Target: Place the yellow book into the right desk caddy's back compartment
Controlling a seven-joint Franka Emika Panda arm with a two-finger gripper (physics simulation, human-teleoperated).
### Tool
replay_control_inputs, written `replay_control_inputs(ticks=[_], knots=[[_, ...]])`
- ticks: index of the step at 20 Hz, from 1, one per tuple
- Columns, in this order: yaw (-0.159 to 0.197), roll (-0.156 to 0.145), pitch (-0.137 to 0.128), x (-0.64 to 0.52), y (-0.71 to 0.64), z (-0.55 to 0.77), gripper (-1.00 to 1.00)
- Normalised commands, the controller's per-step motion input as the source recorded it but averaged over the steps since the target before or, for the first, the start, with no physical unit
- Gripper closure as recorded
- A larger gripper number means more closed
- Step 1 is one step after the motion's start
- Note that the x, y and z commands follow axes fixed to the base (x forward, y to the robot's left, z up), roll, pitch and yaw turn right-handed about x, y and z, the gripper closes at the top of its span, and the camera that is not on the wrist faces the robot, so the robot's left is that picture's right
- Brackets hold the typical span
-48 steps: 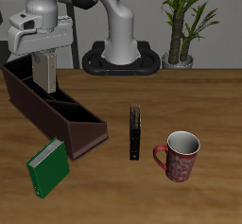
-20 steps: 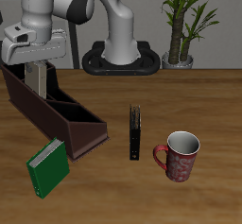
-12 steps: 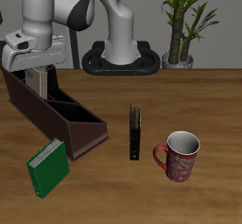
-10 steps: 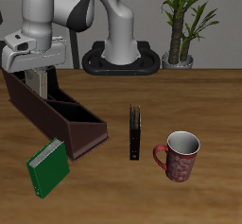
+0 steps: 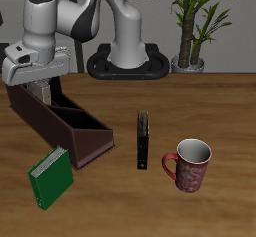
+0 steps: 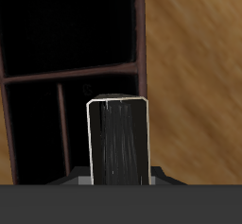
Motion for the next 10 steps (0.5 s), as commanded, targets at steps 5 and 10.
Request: replay_control_inputs(ticks=[5,10], knots=[[0.012,-0.002,0.037,0.08,0.0,-0.29,1.0],[0.0,-0.037,0.035,0.06,-0.03,-0.25,-1.0]])
